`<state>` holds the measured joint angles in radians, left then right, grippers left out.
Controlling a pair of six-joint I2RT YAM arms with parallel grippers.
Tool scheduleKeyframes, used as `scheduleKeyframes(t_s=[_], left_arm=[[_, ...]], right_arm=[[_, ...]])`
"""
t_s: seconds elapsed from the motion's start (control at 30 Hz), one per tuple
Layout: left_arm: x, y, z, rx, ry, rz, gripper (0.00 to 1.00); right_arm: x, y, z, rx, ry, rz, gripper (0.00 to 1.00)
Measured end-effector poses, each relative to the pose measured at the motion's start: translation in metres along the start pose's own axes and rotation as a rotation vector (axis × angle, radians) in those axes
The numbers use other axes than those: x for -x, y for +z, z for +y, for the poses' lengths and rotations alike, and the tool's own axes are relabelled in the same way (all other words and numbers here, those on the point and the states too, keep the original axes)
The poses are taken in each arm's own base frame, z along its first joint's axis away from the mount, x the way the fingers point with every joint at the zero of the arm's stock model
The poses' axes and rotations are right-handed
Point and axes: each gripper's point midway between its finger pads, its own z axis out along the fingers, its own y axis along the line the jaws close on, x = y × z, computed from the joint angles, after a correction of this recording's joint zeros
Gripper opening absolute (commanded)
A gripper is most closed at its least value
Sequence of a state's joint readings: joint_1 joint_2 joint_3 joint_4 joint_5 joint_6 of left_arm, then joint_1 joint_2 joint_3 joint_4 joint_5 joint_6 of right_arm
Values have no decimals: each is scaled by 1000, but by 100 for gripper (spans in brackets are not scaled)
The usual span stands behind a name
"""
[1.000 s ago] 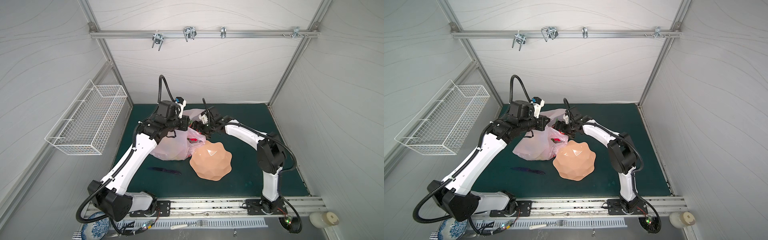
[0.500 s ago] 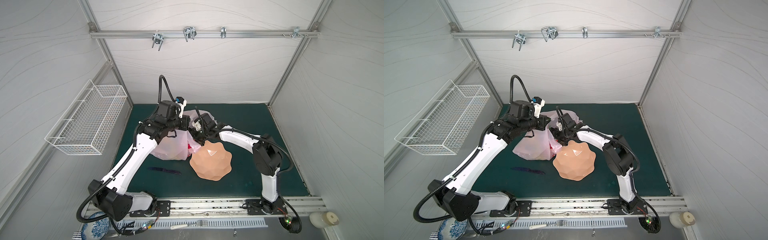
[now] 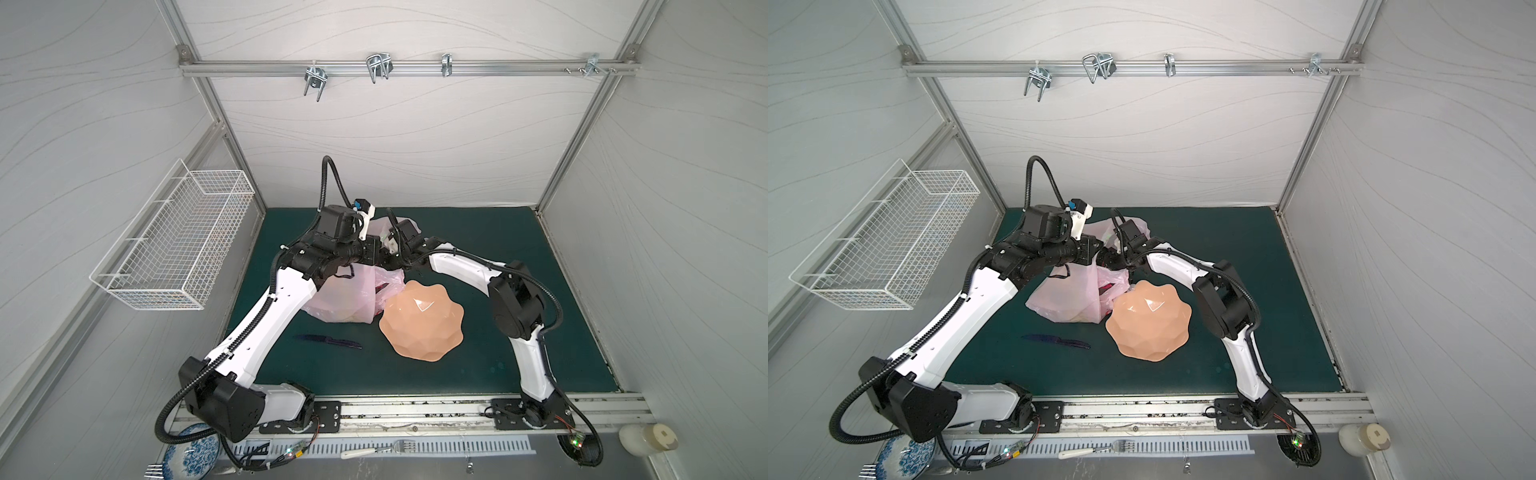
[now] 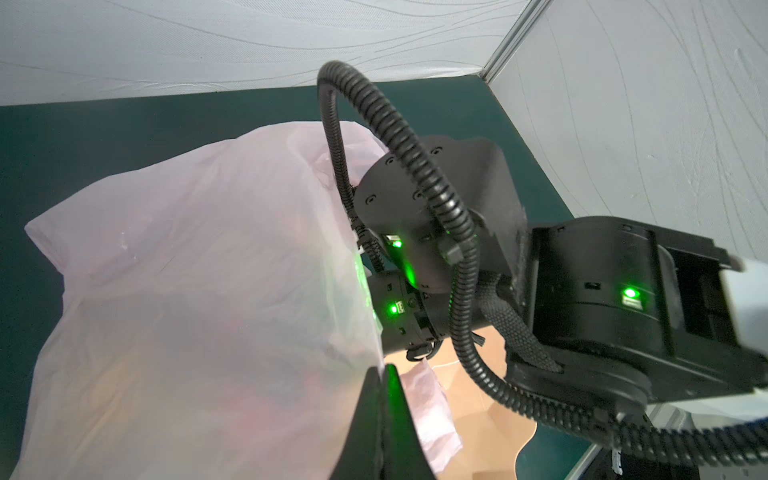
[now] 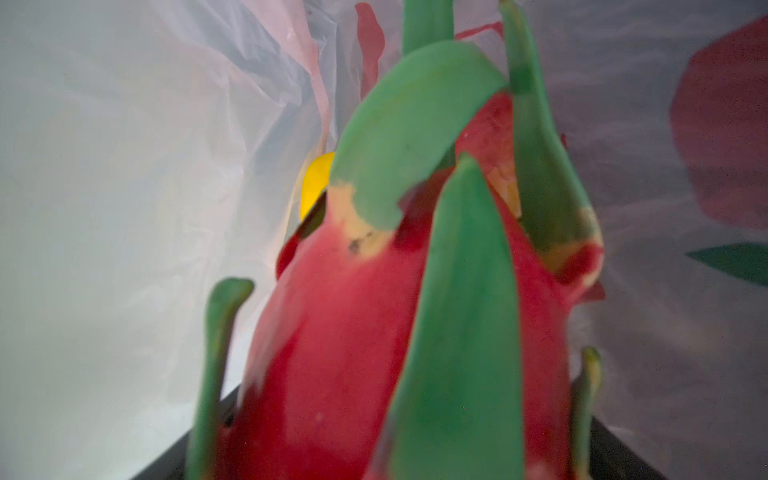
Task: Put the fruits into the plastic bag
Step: 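Lower the dragon fruit deep into the bag held by the left gripper, then open the right gripper to release the dragon fruit inside the bag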
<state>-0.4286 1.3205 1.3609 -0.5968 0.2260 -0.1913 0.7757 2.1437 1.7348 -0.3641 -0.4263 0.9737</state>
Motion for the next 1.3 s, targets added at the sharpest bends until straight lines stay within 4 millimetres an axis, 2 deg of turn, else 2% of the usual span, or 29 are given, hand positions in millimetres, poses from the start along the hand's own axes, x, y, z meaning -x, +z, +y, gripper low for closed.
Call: scheduleKeyframes(t_s=[0.23, 0.37, 0.6, 1.0, 1.3], left_arm=[[2, 1, 0, -3, 3, -9, 0], [1, 2, 0, -3, 3, -11, 0], [-2, 2, 1, -2, 1, -12, 0], [-6, 1, 3, 3, -5, -7, 0], [-6, 1, 3, 4, -5, -7, 0]], right_arm=[[-7, 2, 1, -21, 6, 12, 66], [-9, 2, 3, -21, 4, 15, 81], [-10, 3, 3, -13, -2, 21, 94], [-18, 6, -4, -13, -6, 58, 98], [-17, 6, -1, 5, -17, 59, 99]])
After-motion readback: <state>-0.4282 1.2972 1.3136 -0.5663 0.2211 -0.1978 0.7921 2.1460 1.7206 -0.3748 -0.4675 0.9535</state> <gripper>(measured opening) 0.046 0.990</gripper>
